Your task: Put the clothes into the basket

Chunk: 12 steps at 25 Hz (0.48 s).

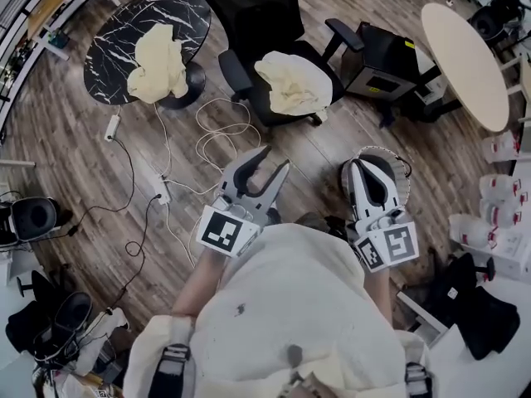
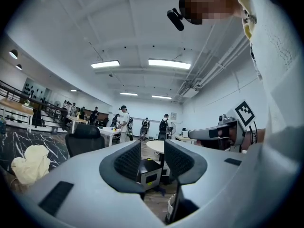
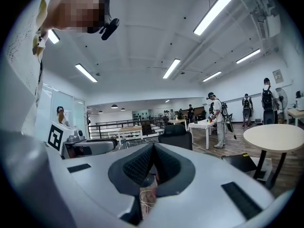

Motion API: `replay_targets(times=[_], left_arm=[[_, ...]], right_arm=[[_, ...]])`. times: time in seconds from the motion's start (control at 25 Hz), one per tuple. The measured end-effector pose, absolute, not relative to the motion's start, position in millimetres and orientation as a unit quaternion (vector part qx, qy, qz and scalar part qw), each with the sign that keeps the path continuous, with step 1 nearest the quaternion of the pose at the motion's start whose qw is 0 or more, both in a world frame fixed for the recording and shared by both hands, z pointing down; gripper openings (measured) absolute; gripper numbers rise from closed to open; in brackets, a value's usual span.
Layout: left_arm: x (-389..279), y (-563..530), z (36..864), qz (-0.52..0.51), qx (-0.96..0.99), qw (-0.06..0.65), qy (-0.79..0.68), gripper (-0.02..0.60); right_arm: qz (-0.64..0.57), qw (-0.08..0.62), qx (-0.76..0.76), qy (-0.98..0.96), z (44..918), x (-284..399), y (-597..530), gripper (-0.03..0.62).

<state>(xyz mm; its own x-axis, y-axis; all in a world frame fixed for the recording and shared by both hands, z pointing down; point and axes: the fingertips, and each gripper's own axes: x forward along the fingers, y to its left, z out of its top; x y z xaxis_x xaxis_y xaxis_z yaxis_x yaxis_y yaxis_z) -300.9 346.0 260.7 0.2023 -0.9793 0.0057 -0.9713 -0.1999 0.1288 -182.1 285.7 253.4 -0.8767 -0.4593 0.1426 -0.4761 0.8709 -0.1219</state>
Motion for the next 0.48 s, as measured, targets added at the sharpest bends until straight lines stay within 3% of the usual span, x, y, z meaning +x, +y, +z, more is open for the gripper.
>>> replay_targets(times=[0.48], left_arm=[[-335, 305, 273, -0.04, 0.775, 0.073, -0.627, 0.166]], right_arm=[[0.091, 0.063, 0.255, -0.961, 265, -208, 242, 0.008]])
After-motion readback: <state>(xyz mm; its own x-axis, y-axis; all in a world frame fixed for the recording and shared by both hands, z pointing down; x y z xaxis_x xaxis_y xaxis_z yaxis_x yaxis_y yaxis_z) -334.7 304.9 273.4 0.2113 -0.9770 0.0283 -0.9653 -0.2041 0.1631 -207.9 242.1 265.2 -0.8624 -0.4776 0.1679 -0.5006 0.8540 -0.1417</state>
